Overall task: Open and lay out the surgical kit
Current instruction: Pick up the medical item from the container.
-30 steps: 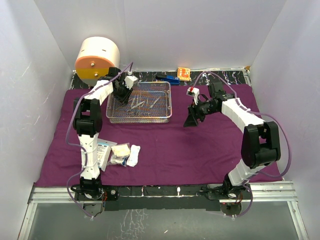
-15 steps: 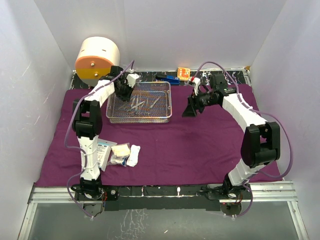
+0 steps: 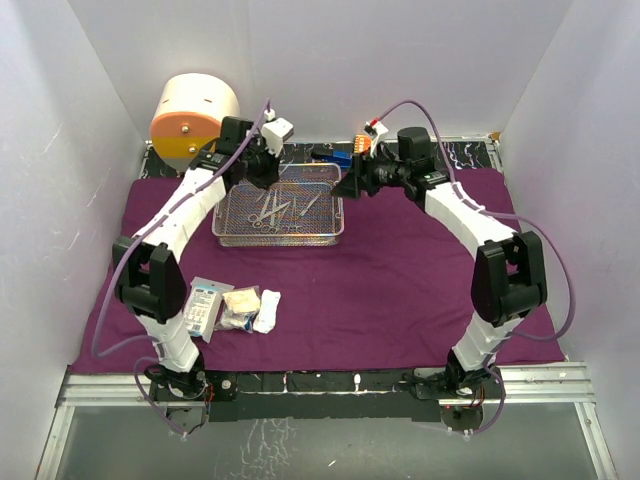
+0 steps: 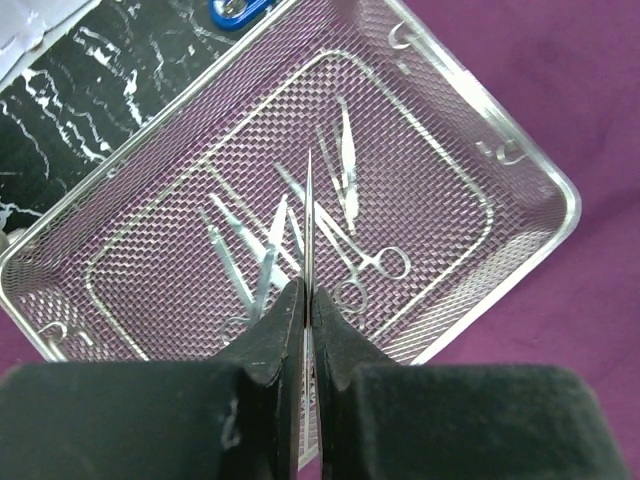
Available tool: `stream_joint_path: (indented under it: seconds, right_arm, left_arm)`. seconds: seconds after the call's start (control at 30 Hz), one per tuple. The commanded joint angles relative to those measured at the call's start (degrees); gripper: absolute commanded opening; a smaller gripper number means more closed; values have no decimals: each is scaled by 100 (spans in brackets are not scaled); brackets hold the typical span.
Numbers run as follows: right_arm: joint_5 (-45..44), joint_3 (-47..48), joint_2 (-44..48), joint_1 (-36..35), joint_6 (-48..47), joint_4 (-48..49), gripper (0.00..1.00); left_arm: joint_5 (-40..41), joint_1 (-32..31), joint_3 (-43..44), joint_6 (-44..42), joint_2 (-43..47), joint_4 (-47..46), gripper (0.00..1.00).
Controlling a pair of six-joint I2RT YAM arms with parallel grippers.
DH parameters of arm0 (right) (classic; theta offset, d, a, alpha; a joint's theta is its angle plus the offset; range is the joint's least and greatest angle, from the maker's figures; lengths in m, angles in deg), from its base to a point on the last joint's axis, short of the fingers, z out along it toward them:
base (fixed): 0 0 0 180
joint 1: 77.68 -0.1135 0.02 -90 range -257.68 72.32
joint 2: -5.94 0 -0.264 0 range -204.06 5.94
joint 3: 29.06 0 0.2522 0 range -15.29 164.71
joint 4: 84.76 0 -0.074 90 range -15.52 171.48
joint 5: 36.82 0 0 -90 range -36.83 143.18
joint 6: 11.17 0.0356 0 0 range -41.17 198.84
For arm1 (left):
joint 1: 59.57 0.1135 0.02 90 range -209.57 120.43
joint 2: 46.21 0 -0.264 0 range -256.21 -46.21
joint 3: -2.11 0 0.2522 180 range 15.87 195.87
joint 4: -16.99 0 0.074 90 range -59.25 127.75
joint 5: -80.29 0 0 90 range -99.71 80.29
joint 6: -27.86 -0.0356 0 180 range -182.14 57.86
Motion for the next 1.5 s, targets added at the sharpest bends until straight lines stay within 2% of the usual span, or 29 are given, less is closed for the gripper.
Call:
stream_joint_path:
  seconds: [0.0, 0.1, 0.3, 0.6, 0.93, 1.2, 1.47]
  right_arm:
    - [-624, 566, -217, -248, 1585, 1324, 65]
    - [-662, 639, -483, -323, 2184, 1719, 68]
    - [-685, 812, -771, -401, 2716, 1744, 69]
    - [-471, 716, -1038, -424, 3097, 1898, 47]
    - [-85, 611, -1315, -433, 3559, 2456, 42]
    - [85, 542, -1391, -472, 3709, 2692, 28]
    - [103, 463, -1400, -516, 3712, 2746, 21]
  left_arm:
    - [428, -500, -513, 513, 717, -319, 0]
    - [736, -851, -903, 535, 1049, -570, 0]
    - [902, -1199, -1036, 582, 1162, -497, 0]
    - [961, -1350, -868, 552, 986, -471, 0]
    - [961, -1384, -856, 528, 950, -460, 0]
    - [966, -1388, -882, 495, 942, -458, 0]
    - [999, -1388, -889, 480, 944, -459, 0]
